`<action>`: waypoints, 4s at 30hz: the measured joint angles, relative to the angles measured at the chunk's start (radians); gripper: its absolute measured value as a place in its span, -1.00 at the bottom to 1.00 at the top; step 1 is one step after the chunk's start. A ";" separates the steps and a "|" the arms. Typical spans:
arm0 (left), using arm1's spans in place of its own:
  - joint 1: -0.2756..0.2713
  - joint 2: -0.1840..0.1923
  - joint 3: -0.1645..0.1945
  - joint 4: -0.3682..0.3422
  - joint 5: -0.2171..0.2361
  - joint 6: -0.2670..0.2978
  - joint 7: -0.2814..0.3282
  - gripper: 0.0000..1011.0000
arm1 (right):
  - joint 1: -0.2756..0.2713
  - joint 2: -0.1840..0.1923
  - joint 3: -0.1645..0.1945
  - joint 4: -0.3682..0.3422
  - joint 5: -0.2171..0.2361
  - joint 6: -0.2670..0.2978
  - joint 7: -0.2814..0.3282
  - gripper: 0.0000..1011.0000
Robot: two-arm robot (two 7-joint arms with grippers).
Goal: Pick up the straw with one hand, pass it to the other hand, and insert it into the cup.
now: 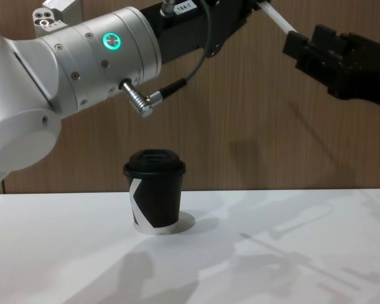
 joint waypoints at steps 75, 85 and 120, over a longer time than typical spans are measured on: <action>0.090 0.269 0.082 -0.263 0.802 -0.290 0.434 -0.97 | 0.000 0.000 0.000 0.000 0.000 0.000 0.000 0.98; 0.073 0.270 0.105 -0.227 0.889 -0.313 0.461 -0.97 | 0.000 0.000 0.000 0.000 0.000 0.000 0.000 0.98; -0.017 0.177 0.160 -0.020 0.999 -0.359 0.443 -0.97 | 0.000 0.000 0.000 0.000 0.000 0.000 0.000 0.98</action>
